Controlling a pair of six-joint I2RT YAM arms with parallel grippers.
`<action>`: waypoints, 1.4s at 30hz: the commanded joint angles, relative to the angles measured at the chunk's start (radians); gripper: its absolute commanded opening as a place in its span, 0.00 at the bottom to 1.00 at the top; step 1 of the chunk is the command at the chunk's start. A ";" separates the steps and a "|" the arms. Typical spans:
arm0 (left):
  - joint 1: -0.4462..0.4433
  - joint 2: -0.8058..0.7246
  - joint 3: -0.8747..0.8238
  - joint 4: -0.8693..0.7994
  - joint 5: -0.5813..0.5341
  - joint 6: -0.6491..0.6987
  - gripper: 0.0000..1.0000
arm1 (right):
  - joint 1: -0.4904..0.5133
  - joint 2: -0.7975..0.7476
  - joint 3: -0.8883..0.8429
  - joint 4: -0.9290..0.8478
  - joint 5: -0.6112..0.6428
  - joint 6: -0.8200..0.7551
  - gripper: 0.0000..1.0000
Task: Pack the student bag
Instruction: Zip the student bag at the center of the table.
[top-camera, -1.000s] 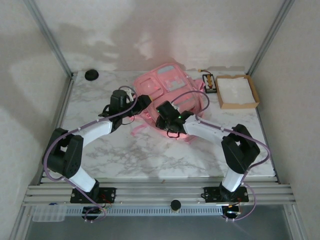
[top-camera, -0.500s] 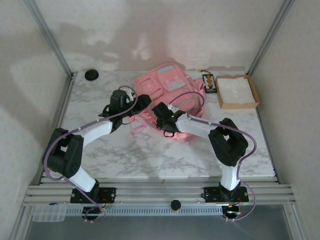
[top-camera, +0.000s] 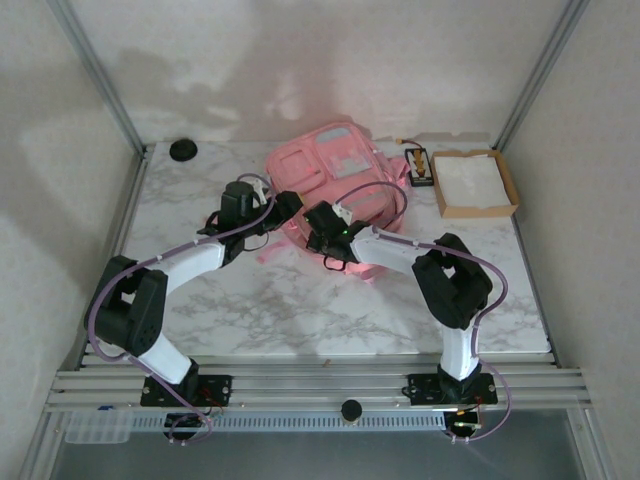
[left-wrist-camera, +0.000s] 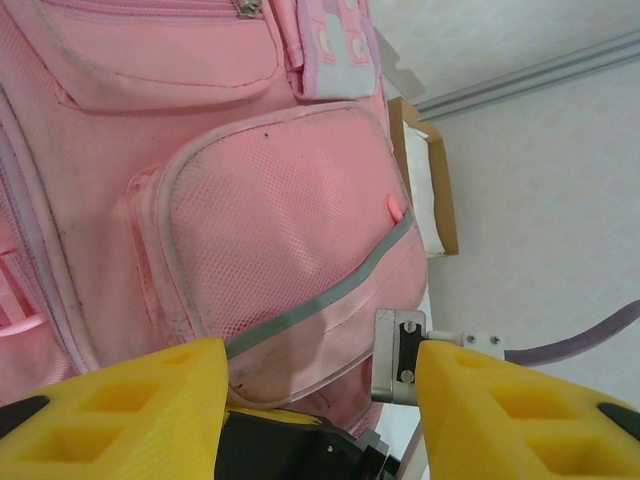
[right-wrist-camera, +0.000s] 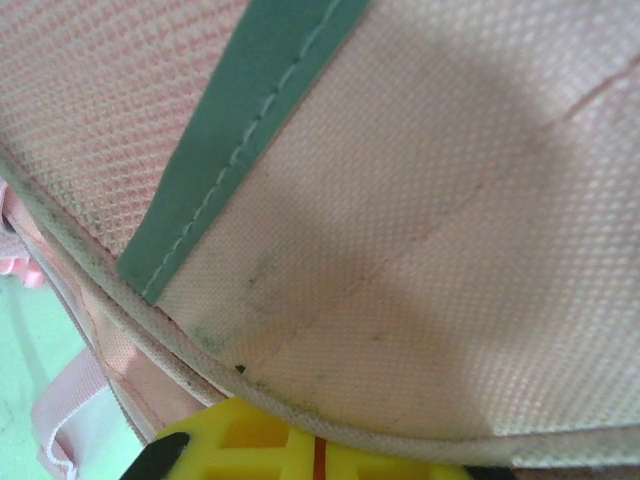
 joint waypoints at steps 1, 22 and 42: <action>0.009 0.003 -0.024 0.040 -0.019 -0.069 0.52 | -0.023 -0.059 0.012 0.026 -0.030 -0.056 0.02; -0.086 0.271 0.056 0.268 -0.089 -0.373 0.22 | -0.082 -0.185 -0.021 -0.093 -0.218 -0.205 0.00; 0.269 0.150 0.051 -0.222 -0.151 0.142 0.00 | -0.470 -0.256 -0.077 -0.127 -0.101 -0.660 0.00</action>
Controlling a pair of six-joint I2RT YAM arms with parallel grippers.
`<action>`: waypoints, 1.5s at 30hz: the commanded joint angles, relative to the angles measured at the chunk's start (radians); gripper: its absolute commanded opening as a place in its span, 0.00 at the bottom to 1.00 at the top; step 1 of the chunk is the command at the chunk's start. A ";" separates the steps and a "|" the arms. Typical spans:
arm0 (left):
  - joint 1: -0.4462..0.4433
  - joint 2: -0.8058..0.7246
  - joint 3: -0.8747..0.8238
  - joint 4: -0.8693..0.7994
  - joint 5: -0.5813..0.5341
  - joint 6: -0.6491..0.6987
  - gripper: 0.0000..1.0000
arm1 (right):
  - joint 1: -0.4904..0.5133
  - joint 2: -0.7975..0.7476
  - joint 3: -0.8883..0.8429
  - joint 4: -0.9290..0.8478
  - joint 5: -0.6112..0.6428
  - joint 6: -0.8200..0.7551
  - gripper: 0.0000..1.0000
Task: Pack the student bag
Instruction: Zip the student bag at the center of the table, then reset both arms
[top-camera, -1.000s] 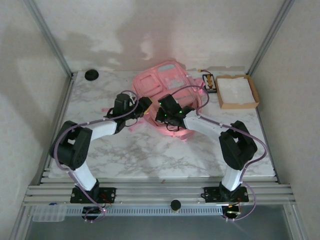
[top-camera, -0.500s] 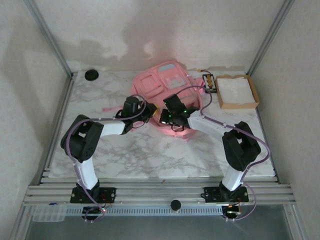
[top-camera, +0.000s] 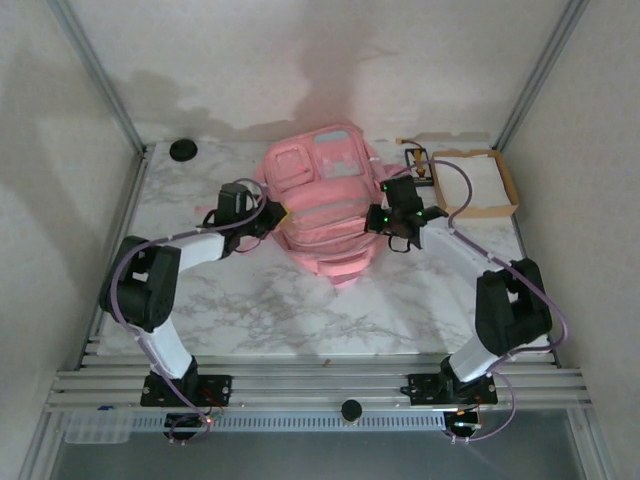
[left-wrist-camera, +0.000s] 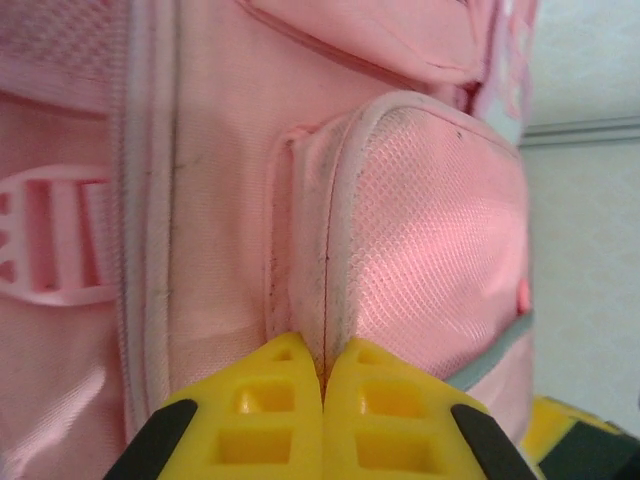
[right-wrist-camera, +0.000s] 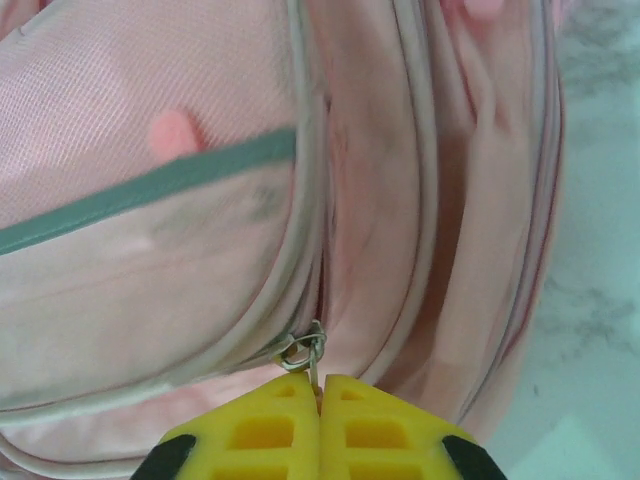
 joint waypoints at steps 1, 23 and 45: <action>0.157 -0.004 0.044 -0.212 -0.204 0.206 0.00 | -0.114 0.065 0.082 -0.033 0.140 -0.135 0.00; 0.249 -0.188 0.095 -0.309 -0.164 0.415 0.78 | -0.218 -0.037 -0.100 0.324 0.209 -0.269 0.90; 0.228 -0.323 -0.793 1.022 -0.634 0.783 0.99 | -0.434 -0.063 -0.927 1.609 0.008 -0.392 0.99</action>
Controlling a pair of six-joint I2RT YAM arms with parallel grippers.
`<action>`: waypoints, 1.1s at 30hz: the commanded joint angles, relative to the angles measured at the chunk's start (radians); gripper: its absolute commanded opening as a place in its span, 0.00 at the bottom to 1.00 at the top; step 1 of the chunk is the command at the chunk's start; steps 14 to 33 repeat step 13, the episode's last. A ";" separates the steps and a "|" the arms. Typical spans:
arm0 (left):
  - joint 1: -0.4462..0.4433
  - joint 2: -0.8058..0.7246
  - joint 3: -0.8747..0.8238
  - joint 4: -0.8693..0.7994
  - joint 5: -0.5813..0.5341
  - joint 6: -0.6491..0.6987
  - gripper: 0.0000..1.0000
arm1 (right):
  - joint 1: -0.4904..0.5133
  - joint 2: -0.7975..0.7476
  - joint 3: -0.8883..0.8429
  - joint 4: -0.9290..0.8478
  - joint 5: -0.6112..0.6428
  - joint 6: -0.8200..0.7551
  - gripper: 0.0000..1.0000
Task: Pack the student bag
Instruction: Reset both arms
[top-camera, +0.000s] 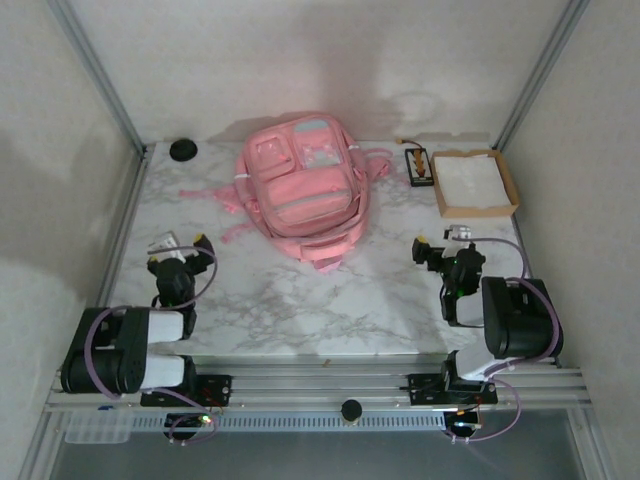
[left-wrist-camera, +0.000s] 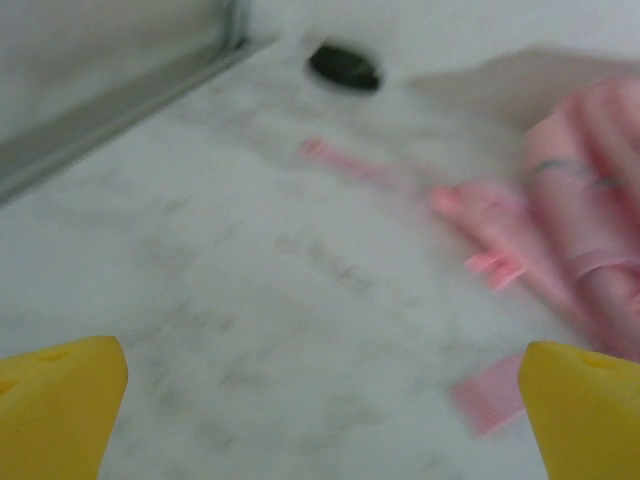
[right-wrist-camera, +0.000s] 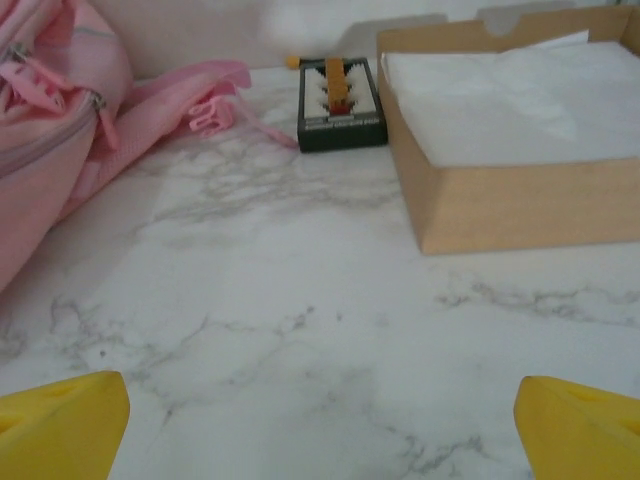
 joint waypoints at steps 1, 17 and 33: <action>-0.054 0.109 0.036 0.232 0.045 0.093 0.99 | 0.003 0.012 0.000 0.186 0.032 -0.010 0.99; -0.094 0.176 0.091 0.187 0.005 0.126 0.99 | 0.007 0.012 0.006 0.171 0.037 -0.012 0.99; -0.094 0.176 0.091 0.187 0.005 0.126 0.99 | 0.007 0.012 0.006 0.171 0.037 -0.012 0.99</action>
